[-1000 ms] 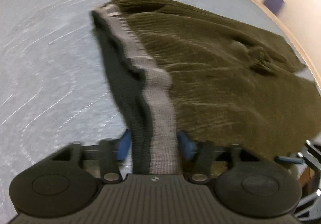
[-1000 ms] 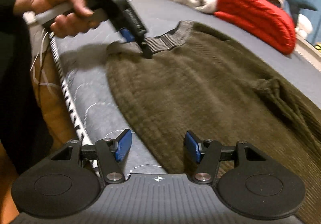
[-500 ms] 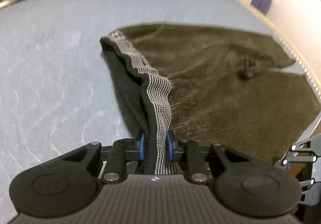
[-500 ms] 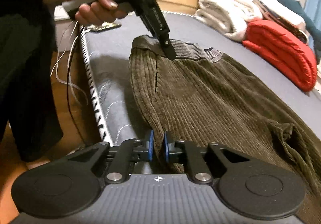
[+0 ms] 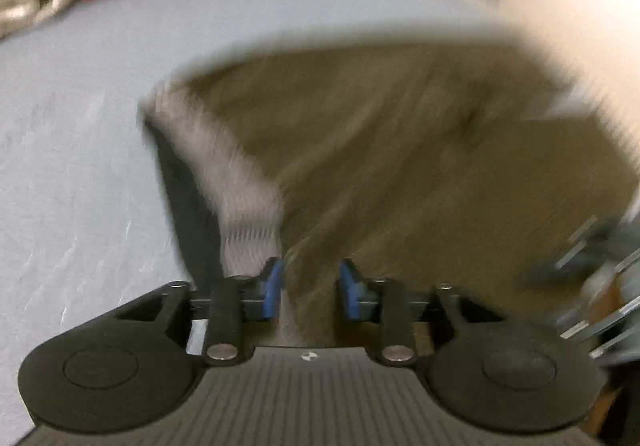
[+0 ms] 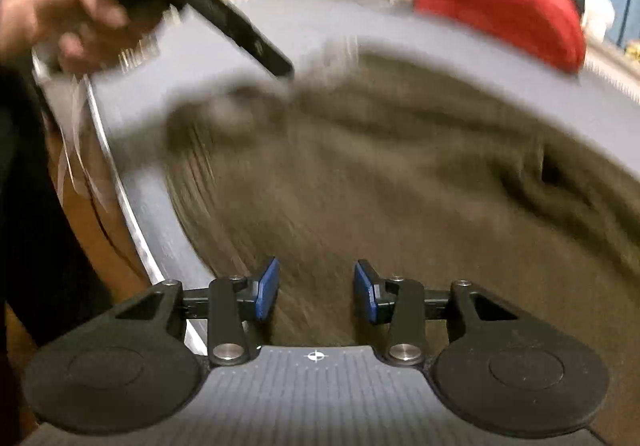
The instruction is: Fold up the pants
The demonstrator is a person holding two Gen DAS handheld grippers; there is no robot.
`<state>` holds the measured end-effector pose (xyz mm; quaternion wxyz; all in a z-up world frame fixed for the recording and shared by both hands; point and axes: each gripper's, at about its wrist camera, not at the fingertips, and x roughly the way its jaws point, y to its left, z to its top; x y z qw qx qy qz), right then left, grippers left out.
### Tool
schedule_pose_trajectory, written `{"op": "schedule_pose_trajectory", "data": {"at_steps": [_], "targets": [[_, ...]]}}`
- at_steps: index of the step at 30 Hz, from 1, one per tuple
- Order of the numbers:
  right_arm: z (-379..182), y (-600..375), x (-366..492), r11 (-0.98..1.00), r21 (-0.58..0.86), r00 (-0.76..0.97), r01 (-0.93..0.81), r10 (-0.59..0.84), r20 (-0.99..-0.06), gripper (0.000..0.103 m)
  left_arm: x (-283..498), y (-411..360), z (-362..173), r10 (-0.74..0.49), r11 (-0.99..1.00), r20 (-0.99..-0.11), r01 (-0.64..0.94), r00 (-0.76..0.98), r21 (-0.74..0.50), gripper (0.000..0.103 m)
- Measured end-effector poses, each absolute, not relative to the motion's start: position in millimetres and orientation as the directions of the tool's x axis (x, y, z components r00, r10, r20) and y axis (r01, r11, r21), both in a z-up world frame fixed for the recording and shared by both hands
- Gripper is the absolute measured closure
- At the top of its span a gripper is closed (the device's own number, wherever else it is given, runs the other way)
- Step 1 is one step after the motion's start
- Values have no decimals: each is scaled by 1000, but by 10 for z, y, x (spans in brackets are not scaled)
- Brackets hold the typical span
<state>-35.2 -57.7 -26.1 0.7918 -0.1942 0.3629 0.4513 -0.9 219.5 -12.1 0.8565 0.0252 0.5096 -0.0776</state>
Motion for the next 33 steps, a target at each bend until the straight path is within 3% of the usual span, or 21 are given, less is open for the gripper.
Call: {"op": "schedule_pose_trajectory", "data": {"at_steps": [1,5,9,16,19,21,23,24,28,30,33], "targets": [[-248,-605,-352,521,27,336,-853,588,-736,56,13,2200,-118,-96,986,-876,165,473,-18,86],[-40,-719,-293,563,59,381,-824,629,-678,56,96,2510,264,-216,975,-765,93,606,-202,86],[228,-994,-123,664,133,494,-736,661,-565,55,308,2653,416,-178,968,-691,0,700,-249,86],[803,-1601,328,791,195,686,-580,603,-406,55,855,2776,396,-72,960,-669,-131,739,-248,86],[1154,-1907,574,814,212,736,-541,580,-349,48,1062,2751,328,-60,958,-661,-143,748,-249,86],[1253,-2061,737,835,183,780,-520,551,-297,38,1194,2770,239,-42,963,-654,-143,756,-227,86],[1205,-2193,858,871,130,836,-473,491,-245,36,1334,2775,154,-10,969,-651,-152,759,-192,86],[1104,-2278,894,894,107,862,-436,448,-237,36,1391,2779,112,-5,972,-650,-150,760,-182,86],[683,-2377,1094,940,28,871,-339,325,-368,38,1624,2768,-50,-8,983,-648,-112,762,-143,79],[592,-2357,1167,939,18,855,-344,321,-408,38,1697,2736,-122,8,989,-648,-103,761,-109,61],[507,-2326,1266,931,47,835,-363,347,-426,37,1793,2746,-205,3,990,-658,-95,753,-104,51]]}}
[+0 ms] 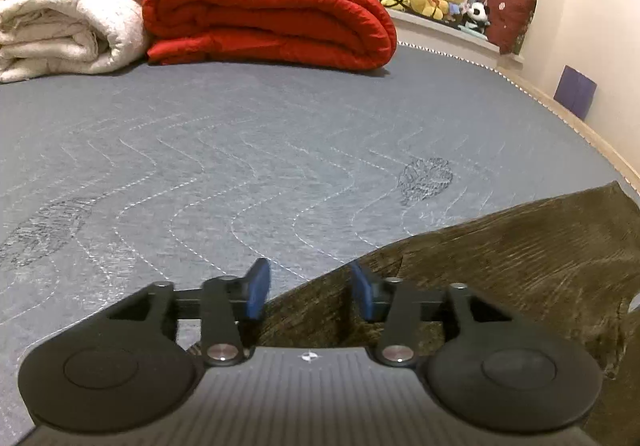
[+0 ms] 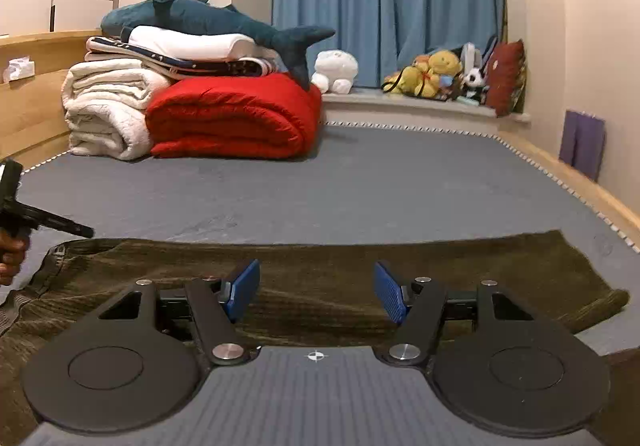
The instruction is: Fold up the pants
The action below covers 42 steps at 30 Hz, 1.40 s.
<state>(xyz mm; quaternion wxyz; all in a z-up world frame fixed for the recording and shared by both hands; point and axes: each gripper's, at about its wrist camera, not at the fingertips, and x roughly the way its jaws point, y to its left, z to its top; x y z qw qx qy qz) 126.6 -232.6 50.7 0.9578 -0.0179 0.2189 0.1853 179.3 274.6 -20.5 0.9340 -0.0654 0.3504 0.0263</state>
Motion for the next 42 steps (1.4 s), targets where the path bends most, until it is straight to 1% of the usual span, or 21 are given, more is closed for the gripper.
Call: {"op": "schedule_pose_trajectory", "data": {"at_steps": [1,3,6,9,13,14,15,16,18,21,23,26,28,32,36,39,42], "targets": [[482,-2320,1301,929,54,829,-365,351,-435,37,1831,2746,-221,-4,990,-662,-89,749,-108,50],[434,-2319,1369,929,80,814,-362,357,-459,37,1886,2727,-271,-22,992,-669,-69,743,-110,41],[396,-2382,1392,928,156,788,-339,370,-492,37,1948,2646,-349,-24,996,-683,-39,730,-77,37],[357,-2488,1431,927,230,771,-296,374,-515,37,1989,2581,-410,-20,999,-690,-14,724,-44,36],[281,-2596,1506,928,288,759,-236,362,-541,37,2020,2591,-456,-21,999,-693,-17,721,-48,37],[265,-2616,1516,927,298,756,-228,362,-545,37,2023,2592,-458,-17,999,-694,-19,719,-44,38],[256,-2630,1504,926,305,755,-221,360,-548,37,2023,2588,-456,-5,999,-696,-24,718,-32,46],[254,-2637,1501,927,307,754,-215,357,-551,37,2027,2575,-449,3,999,-699,-25,715,-22,51],[265,-2644,1493,929,303,757,-213,353,-550,37,2017,2552,-434,-11,1000,-699,-4,715,-20,70],[300,-2668,1442,936,281,771,-211,337,-541,37,2000,2467,-402,5,1000,-699,15,715,23,84],[307,-2691,1398,942,267,780,-204,321,-538,37,1983,2407,-373,18,999,-698,17,716,43,89],[324,-2754,1340,951,252,791,-181,293,-537,37,1932,2332,-294,31,998,-687,17,726,63,93],[337,-2809,1307,955,244,795,-168,278,-540,37,1863,2307,-206,26,998,-670,16,742,57,94],[341,-2953,1240,963,244,807,-115,234,-543,37,1637,2245,23,-11,999,-626,34,780,25,95],[352,-3170,1231,956,293,820,-13,178,-544,37,1281,2061,270,-69,993,-587,109,807,33,95],[326,-3368,1265,922,380,821,74,159,-548,37,875,1878,526,-140,974,-556,215,819,72,96],[262,-3583,1317,868,467,814,170,144,-563,37,217,1768,769,-307,914,-497,398,812,85,97]]}}
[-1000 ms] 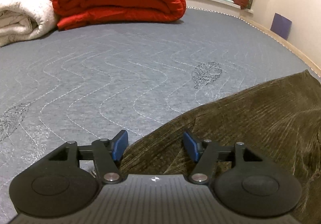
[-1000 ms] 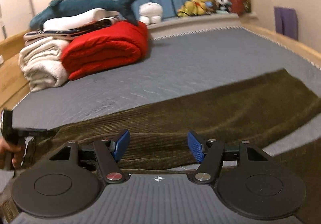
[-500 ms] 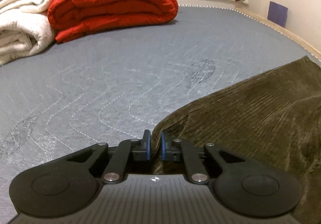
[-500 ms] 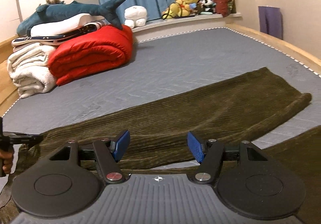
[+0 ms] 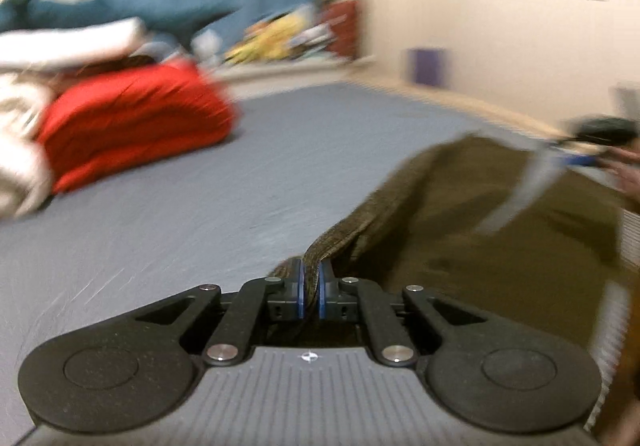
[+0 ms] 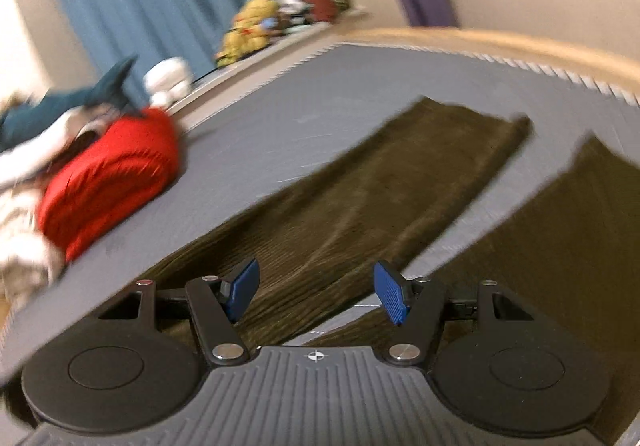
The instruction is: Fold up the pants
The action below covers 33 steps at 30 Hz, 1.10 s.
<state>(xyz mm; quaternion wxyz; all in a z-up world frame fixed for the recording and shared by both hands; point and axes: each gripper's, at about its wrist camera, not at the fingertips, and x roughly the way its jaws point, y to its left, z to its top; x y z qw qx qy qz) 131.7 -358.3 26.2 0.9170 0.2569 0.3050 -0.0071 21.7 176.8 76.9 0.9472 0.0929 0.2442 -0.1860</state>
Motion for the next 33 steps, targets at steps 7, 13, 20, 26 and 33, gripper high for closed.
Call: {"op": "schedule_pose_trajectory", "data": {"at_steps": [7,13,20,26,33], "targets": [[206,-4114,1508,825,519,820,225,127,-558,37,-542,1592,65,-374,706,-782,699,499,109,103],[-187,-4532,1726,739,586,766,332,152,-625,37,-405,1760,137,-437,765,-734,645,519,0,96],[-507,-4851,1924,685,592,751,425,99,-653,40,-66,1487,140,-456,753,-706,658,542,18,91],[-823,-5069,2086,602,653,748,459,135,-650,57,19,1155,-193,-486,654,-754,756,441,21,73],[-950,-5128,2163,581,671,751,460,148,-643,84,87,952,-405,-477,609,-787,793,391,25,66]]}}
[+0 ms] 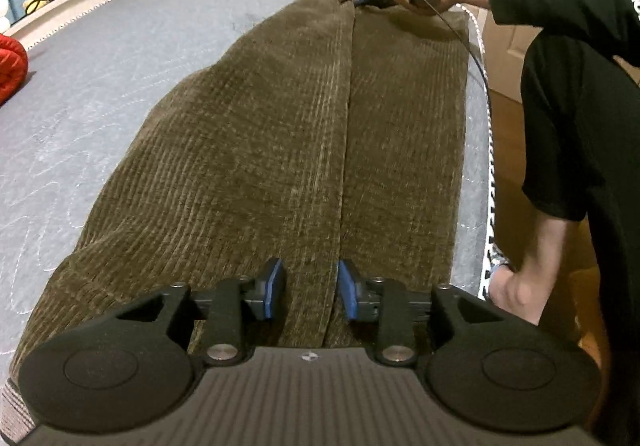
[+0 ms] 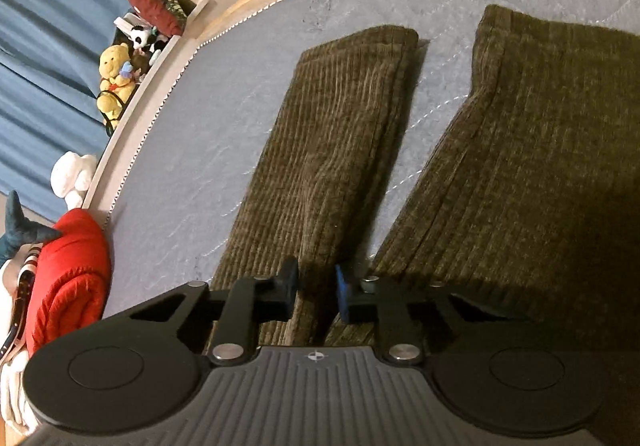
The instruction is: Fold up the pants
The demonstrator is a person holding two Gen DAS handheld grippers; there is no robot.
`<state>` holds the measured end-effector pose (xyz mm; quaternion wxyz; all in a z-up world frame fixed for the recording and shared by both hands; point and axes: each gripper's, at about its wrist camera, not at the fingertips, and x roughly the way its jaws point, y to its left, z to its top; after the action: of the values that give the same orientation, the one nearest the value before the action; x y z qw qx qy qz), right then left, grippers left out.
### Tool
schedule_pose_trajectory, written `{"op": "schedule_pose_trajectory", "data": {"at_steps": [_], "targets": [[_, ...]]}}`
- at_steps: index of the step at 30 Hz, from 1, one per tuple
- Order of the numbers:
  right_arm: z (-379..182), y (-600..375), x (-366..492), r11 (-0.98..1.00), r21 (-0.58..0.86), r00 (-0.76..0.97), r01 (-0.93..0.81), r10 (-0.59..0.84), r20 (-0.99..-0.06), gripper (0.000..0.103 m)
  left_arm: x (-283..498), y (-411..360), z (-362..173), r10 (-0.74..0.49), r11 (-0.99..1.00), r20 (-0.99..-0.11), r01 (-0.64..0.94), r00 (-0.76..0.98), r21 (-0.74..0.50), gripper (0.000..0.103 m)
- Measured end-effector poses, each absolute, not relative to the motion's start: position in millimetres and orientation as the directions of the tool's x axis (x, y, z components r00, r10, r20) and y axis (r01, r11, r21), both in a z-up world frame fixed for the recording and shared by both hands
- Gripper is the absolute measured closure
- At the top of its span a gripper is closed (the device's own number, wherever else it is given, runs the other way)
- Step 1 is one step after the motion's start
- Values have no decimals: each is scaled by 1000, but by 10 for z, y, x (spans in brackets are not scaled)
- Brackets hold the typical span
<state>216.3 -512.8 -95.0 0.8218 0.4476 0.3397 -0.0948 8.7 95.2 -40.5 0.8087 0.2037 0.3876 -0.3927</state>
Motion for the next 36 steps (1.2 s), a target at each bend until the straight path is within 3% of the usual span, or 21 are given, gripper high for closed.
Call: {"op": "schedule_pose_trajectory", "data": {"at_steps": [5,9,17,22,25,27,29,31,33,34,36], "targets": [[-923,-5131,2234,603,664,753,442,152,-640,92,67,918,-424,-452,591,-796,804,403,71,66],[-769,-5171,2172,606,677,772,417,157,-616,95,42,894,-404,-441,577,-793,810,420,108,88],[-112,-5262,1658,690,635,808,348,123,-576,96,-68,1060,-97,-468,598,-732,787,496,151,94],[217,-5388,920,669,572,744,475,41,-666,97,-257,1358,168,-531,574,-709,813,463,101,94],[253,-5296,492,708,479,688,519,-13,-726,96,-307,1380,101,-518,525,-781,850,348,31,94],[76,-5252,363,729,427,629,535,-5,-778,94,-330,1300,-26,-468,484,-834,874,292,35,91],[-198,-5344,338,698,464,595,546,66,-801,91,-340,1284,-14,-482,461,-835,887,267,18,81],[-366,-5523,305,626,508,607,591,70,-792,82,-274,1354,137,-551,491,-785,871,282,-32,71],[-421,-5769,300,575,528,634,626,19,-773,60,-190,1434,284,-608,531,-723,845,328,-64,58],[-434,-5877,296,552,527,642,647,-20,-767,54,-163,1449,327,-621,550,-699,833,354,-66,57],[-477,-6131,289,498,541,659,678,-84,-747,52,-99,1480,375,-618,594,-668,803,415,-51,54]]}}
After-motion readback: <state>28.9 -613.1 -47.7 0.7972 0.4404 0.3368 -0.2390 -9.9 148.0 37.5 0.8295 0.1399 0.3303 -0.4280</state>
